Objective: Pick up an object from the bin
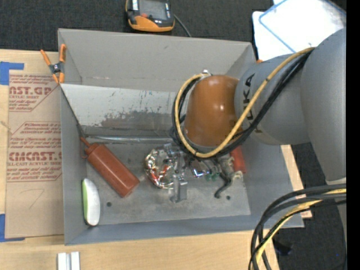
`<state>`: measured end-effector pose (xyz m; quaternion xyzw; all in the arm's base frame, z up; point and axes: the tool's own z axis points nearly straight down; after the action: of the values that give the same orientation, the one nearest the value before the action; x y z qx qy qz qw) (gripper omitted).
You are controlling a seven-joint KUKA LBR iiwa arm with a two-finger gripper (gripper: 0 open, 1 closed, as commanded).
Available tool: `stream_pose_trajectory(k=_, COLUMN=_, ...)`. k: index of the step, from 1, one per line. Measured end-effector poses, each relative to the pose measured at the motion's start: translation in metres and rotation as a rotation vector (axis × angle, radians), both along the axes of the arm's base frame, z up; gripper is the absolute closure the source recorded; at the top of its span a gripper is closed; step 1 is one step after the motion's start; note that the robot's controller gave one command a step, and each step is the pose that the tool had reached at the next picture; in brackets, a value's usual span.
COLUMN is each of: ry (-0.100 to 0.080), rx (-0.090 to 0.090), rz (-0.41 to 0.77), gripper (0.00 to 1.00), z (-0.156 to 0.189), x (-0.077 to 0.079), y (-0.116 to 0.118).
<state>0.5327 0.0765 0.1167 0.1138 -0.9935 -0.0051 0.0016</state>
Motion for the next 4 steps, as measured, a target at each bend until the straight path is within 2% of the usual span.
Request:
stream_pose_trajectory(k=1, ry=-0.023, rx=-0.011, rz=-0.044, gripper=0.0, z=-0.045, x=0.01, y=-0.043)
stream_pose_trajectory(k=2, ry=-0.017, rx=0.0, rz=-0.022, gripper=1.0, z=-0.043, x=0.011, y=-0.026)
stream_pose_trajectory(k=3, ry=-0.017, rx=0.0, rz=-0.022, gripper=1.0, z=-0.043, x=0.011, y=-0.026)
stream_pose_trajectory(k=4, ry=-0.018, rx=0.0, rz=-0.022, gripper=1.0, z=-0.026, x=0.011, y=-0.026)
